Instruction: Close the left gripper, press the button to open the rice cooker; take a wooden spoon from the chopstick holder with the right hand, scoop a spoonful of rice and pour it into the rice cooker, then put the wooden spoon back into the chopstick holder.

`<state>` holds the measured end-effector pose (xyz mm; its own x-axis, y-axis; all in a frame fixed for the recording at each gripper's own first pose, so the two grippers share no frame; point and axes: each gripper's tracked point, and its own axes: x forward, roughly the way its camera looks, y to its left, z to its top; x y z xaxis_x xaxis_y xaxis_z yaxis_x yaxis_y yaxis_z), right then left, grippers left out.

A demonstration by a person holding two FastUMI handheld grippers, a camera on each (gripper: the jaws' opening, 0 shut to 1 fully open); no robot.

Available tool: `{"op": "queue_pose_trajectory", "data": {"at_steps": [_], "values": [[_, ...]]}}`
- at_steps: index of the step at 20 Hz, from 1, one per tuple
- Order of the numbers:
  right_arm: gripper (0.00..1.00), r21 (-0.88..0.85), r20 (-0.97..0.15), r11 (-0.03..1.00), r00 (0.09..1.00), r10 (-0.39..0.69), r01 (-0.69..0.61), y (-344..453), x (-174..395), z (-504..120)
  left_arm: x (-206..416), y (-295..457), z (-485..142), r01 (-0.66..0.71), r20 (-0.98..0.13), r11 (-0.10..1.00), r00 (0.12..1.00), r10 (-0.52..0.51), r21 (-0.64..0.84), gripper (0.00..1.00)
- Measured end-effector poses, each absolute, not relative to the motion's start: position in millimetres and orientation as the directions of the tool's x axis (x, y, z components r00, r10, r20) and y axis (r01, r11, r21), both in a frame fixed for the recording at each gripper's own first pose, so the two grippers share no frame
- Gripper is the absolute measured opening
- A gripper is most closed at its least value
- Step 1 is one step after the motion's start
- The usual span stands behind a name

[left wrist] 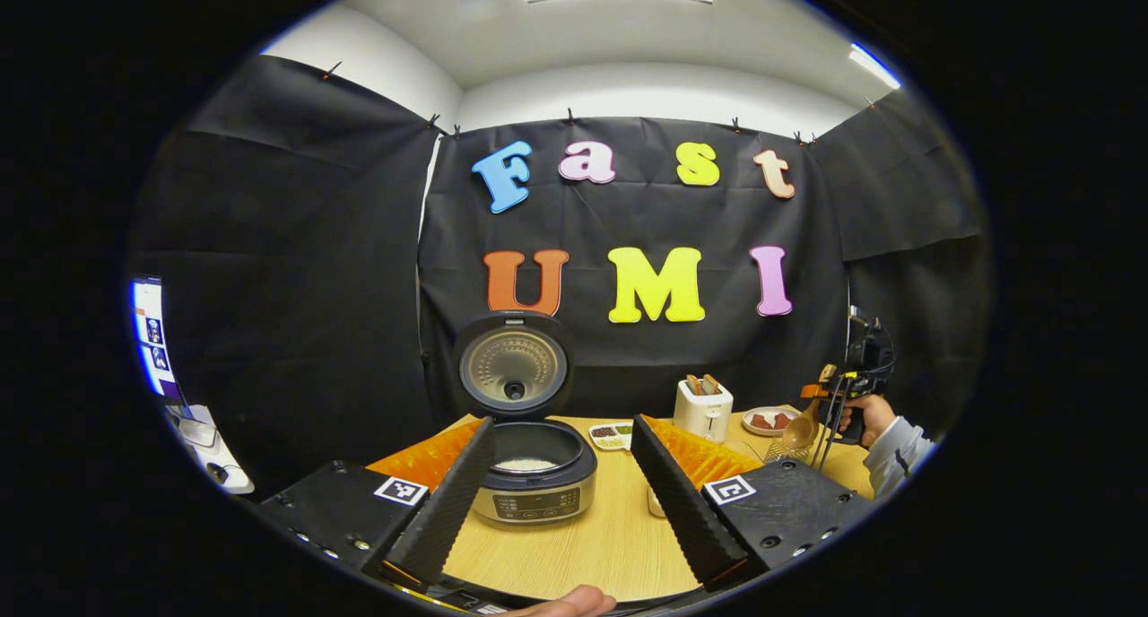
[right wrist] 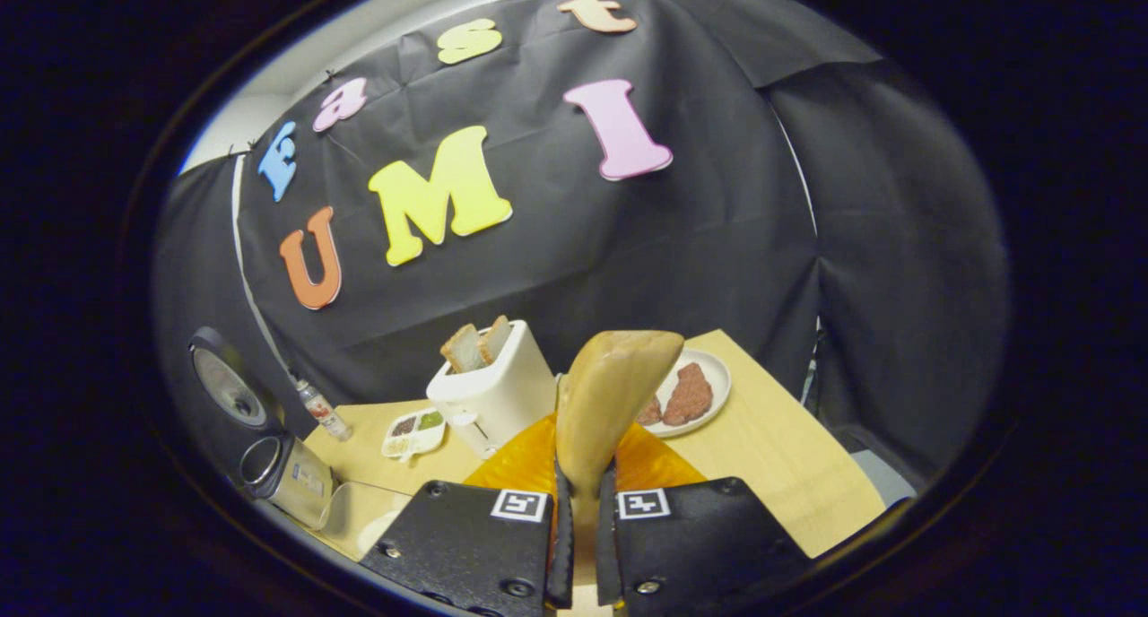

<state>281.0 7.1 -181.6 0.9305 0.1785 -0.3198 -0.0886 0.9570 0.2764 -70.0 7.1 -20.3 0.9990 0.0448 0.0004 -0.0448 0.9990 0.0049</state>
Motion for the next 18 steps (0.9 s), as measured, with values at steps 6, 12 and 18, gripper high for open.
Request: {"op": "queue_pose_trajectory", "data": {"at_steps": [6,12,18], "values": [[0.15,0.211,-0.245,0.966,0.949,0.199,-0.149,48.0,247.7,-130.2,-68.5,4.7,-21.6,-0.018,0.019,0.999,1.0,0.017,0.052,0.96],[0.15,0.15,-0.19,0.969,0.956,0.223,-0.196,111.8,234.9,-123.1,-68.2,3.6,-26.5,0.011,0.004,0.999,1.0,-0.011,0.05,0.96],[0.15,0.104,-0.228,0.964,0.938,0.261,-0.243,180.7,230.3,-165.1,-67.4,11.8,-35.3,0.004,-0.026,1.0,1.0,-0.003,0.024,0.96]]}}
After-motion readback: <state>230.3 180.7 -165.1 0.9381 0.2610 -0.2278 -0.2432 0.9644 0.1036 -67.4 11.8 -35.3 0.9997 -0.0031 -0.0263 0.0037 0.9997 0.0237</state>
